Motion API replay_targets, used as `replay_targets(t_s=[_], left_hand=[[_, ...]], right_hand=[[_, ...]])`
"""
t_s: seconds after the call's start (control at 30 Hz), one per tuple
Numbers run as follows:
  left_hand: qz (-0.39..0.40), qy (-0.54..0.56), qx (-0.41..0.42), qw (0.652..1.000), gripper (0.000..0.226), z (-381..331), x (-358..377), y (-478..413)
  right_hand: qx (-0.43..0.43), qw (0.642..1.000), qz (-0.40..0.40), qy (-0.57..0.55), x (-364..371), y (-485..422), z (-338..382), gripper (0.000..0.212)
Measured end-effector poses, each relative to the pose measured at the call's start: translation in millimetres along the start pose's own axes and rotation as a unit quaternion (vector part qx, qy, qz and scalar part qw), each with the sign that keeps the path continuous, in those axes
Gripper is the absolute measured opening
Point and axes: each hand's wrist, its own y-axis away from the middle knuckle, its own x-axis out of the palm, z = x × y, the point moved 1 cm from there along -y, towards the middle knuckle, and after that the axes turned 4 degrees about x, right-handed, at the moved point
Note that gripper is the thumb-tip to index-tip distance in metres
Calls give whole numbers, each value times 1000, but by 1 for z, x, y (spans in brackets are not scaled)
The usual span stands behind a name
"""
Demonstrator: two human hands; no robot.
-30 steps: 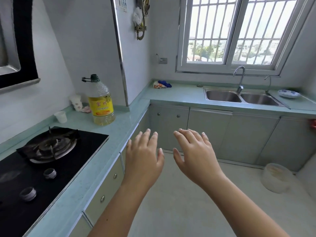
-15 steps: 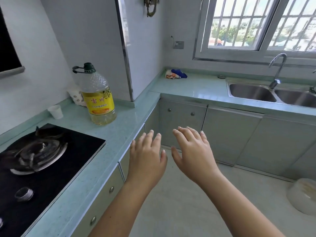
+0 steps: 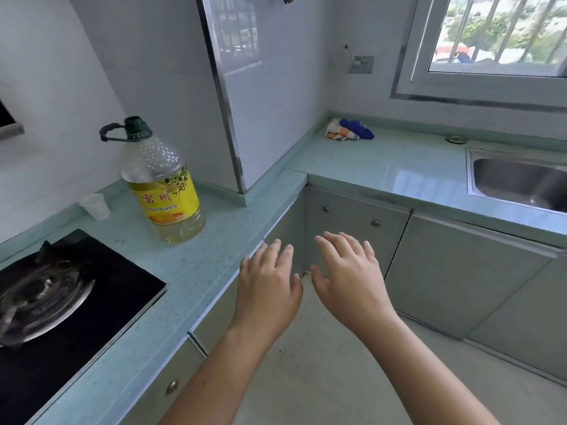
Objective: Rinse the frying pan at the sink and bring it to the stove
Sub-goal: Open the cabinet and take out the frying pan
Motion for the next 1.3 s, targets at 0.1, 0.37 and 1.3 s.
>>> replay_targets(t_s=[0.1,0.37,1.3], left_hand=[[5,0,-27,1000,45,12,12,-22],[-18,42,-102,994,48,68,50,-100],[-400,510,-607,460,17,108,191,-121]], right_hand=[[-22,1000,12,-9,26,-24,-5,43],[-91,994,59,-16,104,-111,-1,43],[-528,789,242,-202,342,-191,52,40]])
